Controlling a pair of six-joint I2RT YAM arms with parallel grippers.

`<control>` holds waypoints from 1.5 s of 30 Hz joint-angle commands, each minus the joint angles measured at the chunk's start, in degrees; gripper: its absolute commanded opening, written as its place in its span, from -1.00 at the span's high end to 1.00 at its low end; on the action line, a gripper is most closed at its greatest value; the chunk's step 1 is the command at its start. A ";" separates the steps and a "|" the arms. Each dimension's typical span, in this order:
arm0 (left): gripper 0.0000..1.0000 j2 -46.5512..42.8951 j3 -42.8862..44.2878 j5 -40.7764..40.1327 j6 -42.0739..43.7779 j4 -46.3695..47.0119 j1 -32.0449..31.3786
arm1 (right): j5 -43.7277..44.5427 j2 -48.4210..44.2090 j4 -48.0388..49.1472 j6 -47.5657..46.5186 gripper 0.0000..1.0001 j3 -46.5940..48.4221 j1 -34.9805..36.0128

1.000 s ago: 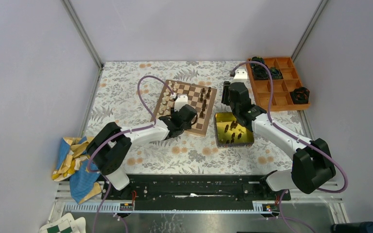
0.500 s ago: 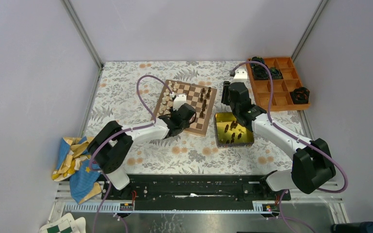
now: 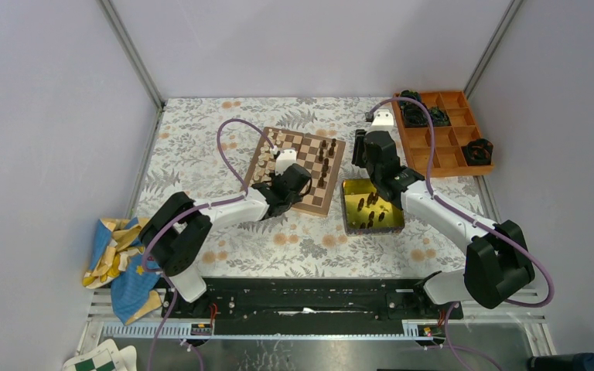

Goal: Set up the chess pieces on the board
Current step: Pick up the chess piece from the chessboard, then place the chess piece on the chessboard.

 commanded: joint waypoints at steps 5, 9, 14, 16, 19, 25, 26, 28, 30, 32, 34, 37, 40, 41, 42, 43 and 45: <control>0.63 0.27 0.04 -0.37 0.24 3.06 0.54 | 0.27 -1.52 3.29 0.75 0.11 -0.53 -0.27; 0.73 -0.26 -0.45 -0.38 -0.10 3.07 0.60 | 0.21 -1.71 3.30 0.82 0.11 -0.71 -0.23; 0.76 -1.45 0.39 -0.47 0.35 2.43 0.58 | 0.44 -2.11 3.41 0.72 0.11 -0.90 -0.21; 0.76 -1.63 1.52 -0.67 0.94 1.93 0.59 | 0.59 -2.23 3.49 0.75 0.11 -0.91 -0.21; 0.76 -0.95 4.09 -1.04 2.15 1.12 0.53 | 0.79 -2.40 3.60 0.67 0.11 -1.08 -0.19; 0.87 2.21 9.89 0.03 4.82 0.91 0.89 | 1.76 -2.58 4.00 0.20 0.11 -1.35 -0.33; 0.88 2.84 10.86 0.23 5.22 0.84 0.94 | 1.85 -2.55 4.00 0.13 0.11 -1.37 -0.33; 0.89 4.14 12.71 0.93 6.08 0.86 1.29 | 2.10 -2.64 4.14 0.11 0.11 -1.50 -0.33; 0.90 5.44 14.33 1.85 6.88 0.99 1.78 | 2.30 -2.81 4.37 0.14 0.11 -1.67 -0.38; 0.91 6.68 15.59 2.97 7.61 1.63 2.20 | 2.46 -2.99 4.54 0.14 0.11 -1.86 -0.53; 0.93 7.92 16.68 3.94 8.25 2.27 2.72 | 2.40 -3.05 4.75 0.18 0.11 -1.96 -0.67; 0.95 9.89 18.36 5.17 9.29 2.82 3.39 | 2.51 -3.13 4.96 0.14 0.11 -2.14 -0.87; 0.96 11.73 19.52 6.01 10.49 3.81 3.84 | 2.52 -3.21 5.14 0.28 0.11 -2.30 -1.11; 0.97 12.19 19.90 6.19 10.90 4.10 3.93 | 2.50 -3.24 5.21 0.23 0.11 -2.30 -1.25; 0.97 12.63 20.25 6.40 11.28 4.42 3.99 | 2.52 -3.22 5.18 0.30 0.11 -2.39 -1.38; 0.97 13.10 20.57 6.49 11.64 4.65 4.03 | 2.57 -3.22 5.24 0.31 0.11 -2.40 -1.48; 0.97 14.11 21.33 6.87 12.35 4.98 4.13 | 2.50 -3.22 5.32 0.35 0.11 -2.47 -1.63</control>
